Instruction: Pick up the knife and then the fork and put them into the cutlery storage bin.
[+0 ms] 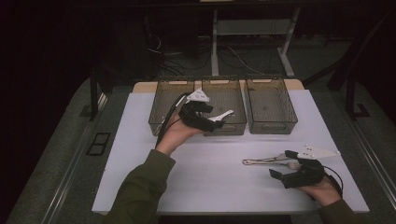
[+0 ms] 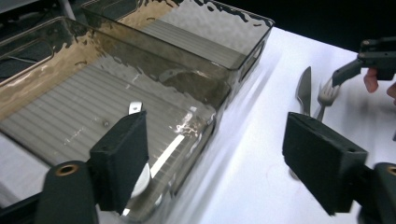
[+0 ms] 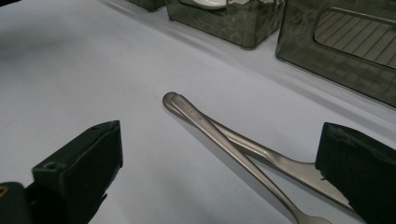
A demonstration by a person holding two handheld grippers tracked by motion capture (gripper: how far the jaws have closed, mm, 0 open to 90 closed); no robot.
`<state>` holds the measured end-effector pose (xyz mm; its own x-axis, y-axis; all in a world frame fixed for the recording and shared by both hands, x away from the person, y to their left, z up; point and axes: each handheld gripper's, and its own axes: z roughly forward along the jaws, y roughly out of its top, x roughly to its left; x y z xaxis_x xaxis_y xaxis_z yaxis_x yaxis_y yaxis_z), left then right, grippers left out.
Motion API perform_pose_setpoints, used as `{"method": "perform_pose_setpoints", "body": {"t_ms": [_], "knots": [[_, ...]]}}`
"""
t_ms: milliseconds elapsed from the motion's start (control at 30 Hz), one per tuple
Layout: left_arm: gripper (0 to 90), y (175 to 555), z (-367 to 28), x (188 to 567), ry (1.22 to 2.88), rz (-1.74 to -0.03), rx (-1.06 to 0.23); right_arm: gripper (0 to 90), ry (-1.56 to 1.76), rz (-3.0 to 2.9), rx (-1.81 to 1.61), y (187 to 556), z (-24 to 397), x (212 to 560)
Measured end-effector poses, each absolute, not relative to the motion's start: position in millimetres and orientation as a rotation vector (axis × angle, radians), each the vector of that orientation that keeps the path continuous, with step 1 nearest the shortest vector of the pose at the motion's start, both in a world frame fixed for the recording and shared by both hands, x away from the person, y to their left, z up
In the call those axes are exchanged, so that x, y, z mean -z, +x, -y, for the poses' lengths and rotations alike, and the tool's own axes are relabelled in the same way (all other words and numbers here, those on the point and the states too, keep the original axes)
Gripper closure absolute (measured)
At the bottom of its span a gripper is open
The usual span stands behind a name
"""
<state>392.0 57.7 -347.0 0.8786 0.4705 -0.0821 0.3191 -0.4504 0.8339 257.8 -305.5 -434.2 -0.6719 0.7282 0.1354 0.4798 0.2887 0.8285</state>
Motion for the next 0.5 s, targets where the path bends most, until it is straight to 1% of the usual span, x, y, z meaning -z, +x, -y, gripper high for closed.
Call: {"method": "perform_pose_setpoints", "body": {"t_ms": [500], "knots": [[7.5, 341.9, -91.2, 365.8, 2.018, -0.541, -0.228, 0.7, 1.118, -2.288, -1.328, 257.6, 306.6, 433.9]]}}
